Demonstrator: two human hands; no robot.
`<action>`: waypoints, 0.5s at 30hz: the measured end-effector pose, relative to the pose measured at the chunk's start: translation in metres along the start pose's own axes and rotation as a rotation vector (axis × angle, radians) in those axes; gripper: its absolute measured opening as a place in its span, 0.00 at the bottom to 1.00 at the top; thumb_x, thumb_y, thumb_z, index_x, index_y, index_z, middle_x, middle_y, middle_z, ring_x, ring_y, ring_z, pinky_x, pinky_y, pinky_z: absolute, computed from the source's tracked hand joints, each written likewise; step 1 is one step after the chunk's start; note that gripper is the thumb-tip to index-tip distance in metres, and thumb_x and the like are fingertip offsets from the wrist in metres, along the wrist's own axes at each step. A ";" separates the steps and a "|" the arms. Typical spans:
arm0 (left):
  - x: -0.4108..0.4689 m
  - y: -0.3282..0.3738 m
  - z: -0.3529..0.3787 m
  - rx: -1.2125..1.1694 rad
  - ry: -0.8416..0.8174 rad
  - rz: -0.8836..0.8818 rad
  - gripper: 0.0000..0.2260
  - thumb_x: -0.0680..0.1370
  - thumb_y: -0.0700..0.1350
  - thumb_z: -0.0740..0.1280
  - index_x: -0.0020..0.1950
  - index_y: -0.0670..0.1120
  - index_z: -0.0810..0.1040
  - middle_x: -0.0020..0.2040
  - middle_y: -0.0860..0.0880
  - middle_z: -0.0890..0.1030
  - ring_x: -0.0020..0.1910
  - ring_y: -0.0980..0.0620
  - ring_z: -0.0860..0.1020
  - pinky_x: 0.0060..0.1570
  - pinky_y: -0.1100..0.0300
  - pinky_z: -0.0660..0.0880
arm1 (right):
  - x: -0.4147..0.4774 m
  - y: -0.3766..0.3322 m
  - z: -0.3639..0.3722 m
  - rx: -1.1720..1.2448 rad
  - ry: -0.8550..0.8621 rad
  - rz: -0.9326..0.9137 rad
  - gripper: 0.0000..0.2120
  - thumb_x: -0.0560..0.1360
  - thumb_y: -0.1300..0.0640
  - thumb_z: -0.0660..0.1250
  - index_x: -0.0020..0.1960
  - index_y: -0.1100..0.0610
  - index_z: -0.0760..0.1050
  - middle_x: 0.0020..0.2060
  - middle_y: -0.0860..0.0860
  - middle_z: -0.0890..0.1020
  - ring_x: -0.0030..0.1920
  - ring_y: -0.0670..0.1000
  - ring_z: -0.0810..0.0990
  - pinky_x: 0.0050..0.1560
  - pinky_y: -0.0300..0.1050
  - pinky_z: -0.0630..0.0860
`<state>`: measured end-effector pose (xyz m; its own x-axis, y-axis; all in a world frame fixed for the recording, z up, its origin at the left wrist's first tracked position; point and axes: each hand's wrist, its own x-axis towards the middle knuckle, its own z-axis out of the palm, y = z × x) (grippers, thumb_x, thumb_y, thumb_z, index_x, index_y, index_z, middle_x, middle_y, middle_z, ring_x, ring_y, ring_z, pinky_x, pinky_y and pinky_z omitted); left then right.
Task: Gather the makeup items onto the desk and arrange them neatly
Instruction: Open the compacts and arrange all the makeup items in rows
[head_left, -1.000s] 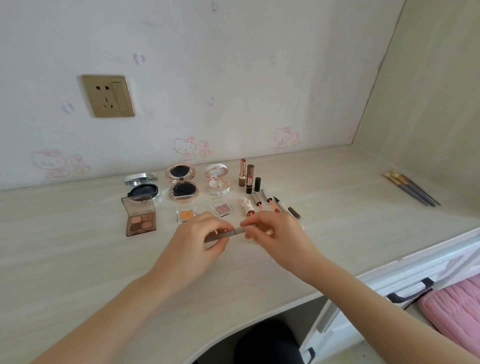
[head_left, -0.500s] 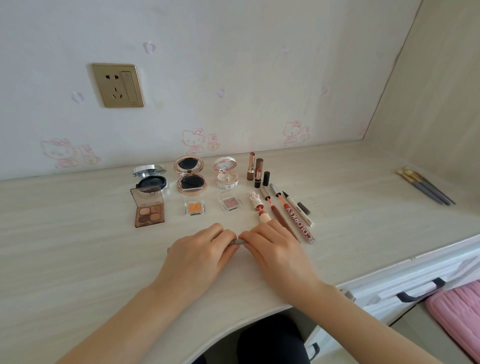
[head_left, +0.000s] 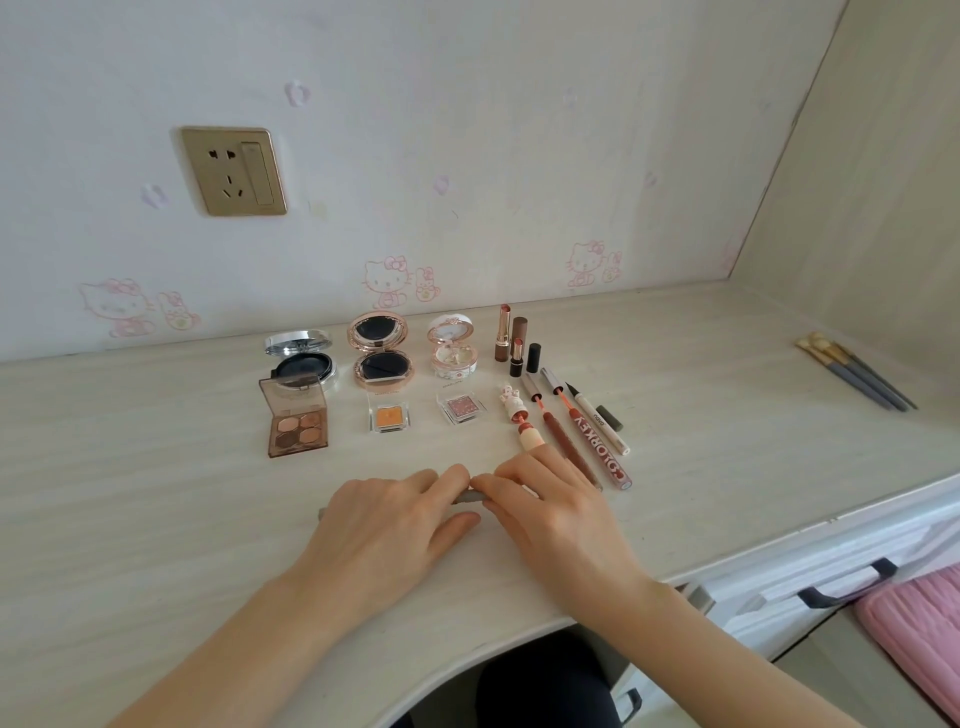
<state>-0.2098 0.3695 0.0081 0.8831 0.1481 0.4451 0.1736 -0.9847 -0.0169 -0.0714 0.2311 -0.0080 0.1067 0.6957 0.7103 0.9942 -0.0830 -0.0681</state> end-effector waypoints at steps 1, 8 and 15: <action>0.000 0.001 -0.001 -0.001 0.002 -0.009 0.15 0.79 0.61 0.50 0.50 0.54 0.69 0.35 0.56 0.78 0.27 0.51 0.76 0.22 0.58 0.70 | 0.001 -0.001 -0.002 0.022 -0.002 0.016 0.07 0.74 0.63 0.70 0.52 0.58 0.81 0.42 0.51 0.79 0.43 0.53 0.77 0.51 0.49 0.77; 0.004 0.005 -0.014 -0.024 0.076 -0.082 0.10 0.78 0.51 0.62 0.41 0.47 0.75 0.33 0.54 0.74 0.30 0.53 0.72 0.25 0.60 0.68 | 0.005 -0.002 -0.010 0.078 -0.017 0.149 0.06 0.74 0.62 0.70 0.50 0.60 0.82 0.43 0.52 0.81 0.44 0.55 0.79 0.41 0.50 0.78; 0.002 0.002 -0.012 -0.129 0.060 -0.191 0.03 0.74 0.39 0.66 0.45 0.46 0.78 0.38 0.53 0.76 0.37 0.52 0.75 0.32 0.60 0.70 | 0.004 -0.002 -0.010 -0.010 0.038 0.213 0.05 0.72 0.62 0.71 0.49 0.59 0.82 0.43 0.50 0.82 0.45 0.54 0.80 0.44 0.47 0.79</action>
<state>-0.2128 0.3670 0.0203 0.8115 0.3313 0.4814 0.2751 -0.9434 0.1855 -0.0728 0.2269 0.0015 0.3133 0.6341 0.7069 0.9492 -0.2319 -0.2127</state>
